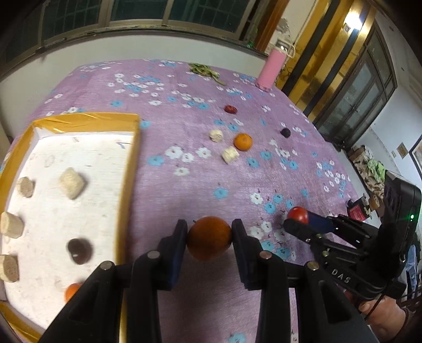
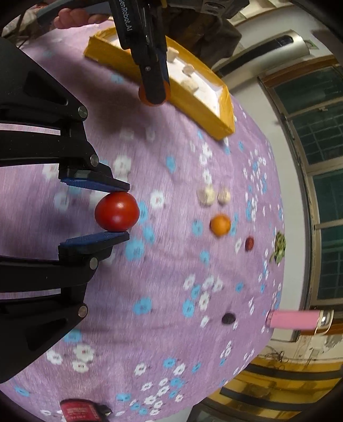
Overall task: Organize fruits
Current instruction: 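Carry the orange and tomato over the white tray and open both tools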
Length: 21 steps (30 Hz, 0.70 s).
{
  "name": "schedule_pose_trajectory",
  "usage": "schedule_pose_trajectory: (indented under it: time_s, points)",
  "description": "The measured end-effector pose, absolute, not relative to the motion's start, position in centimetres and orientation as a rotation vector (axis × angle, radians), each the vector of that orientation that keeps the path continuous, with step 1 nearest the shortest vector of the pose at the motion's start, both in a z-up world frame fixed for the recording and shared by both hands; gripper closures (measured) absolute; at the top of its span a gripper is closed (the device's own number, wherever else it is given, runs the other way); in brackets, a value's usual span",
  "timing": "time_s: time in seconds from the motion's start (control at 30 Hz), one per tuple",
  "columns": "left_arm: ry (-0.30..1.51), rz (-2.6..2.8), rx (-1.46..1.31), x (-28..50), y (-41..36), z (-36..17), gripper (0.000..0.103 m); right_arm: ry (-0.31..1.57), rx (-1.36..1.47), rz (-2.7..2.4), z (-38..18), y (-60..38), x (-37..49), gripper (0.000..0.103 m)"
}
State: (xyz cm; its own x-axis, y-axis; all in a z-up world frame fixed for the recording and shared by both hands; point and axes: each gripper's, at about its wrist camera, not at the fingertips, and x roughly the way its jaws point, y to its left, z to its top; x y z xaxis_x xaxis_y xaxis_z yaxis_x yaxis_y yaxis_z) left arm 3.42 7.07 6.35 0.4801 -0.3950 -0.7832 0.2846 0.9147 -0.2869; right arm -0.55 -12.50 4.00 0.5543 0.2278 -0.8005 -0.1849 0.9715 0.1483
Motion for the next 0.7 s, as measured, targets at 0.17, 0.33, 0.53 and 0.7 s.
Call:
schedule_pose_trajectory:
  time_s: [0.17, 0.33, 0.53, 0.7]
  points:
    - [0.959, -0.379, -0.152, 3.1, 10.3, 7.2, 0.066, 0.929, 0.015, 0.312, 5.2, -8.4, 0.1, 0.074]
    - [0.948, -0.32, -0.173, 3.1, 14.1, 7.4, 0.066, 0.912, 0.004, 0.384, 6.1, -4.4, 1.1, 0.075]
    - [0.946, -0.231, -0.196, 3.0, 19.1, 6.8, 0.066, 0.899, -0.018, 0.471, 6.9, 0.8, 2.6, 0.075]
    - [0.956, -0.173, -0.201, 3.3, 22.5, 6.0, 0.066, 0.91, -0.02, 0.521, 6.7, 3.9, 3.8, 0.075]
